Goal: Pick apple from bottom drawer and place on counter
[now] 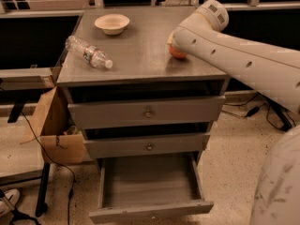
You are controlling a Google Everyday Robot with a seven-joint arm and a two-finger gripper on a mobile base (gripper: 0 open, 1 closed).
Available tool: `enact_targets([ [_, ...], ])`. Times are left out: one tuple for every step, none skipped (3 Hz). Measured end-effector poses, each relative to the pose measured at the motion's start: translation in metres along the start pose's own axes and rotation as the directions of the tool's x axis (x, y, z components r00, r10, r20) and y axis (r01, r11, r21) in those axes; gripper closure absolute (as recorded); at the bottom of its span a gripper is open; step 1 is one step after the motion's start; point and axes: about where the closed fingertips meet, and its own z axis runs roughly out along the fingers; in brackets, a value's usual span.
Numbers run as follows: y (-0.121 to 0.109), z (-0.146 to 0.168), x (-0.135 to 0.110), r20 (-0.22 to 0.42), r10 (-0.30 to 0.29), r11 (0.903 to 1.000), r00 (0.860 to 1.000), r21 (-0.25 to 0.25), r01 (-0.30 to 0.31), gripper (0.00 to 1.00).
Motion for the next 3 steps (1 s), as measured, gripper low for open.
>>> enact_targets([
  [0.0031,0.0043,-0.0015,0.015,0.007,1.0,1.0,-0.004,-0.007,0.12],
  [0.0099,0.0102,-0.0062,0.042,0.018,0.9998,0.999,-0.012,-0.018,0.0],
  [0.0099,0.0103,-0.0063,0.042,0.018,0.9998,0.999,-0.012,-0.018,0.0],
])
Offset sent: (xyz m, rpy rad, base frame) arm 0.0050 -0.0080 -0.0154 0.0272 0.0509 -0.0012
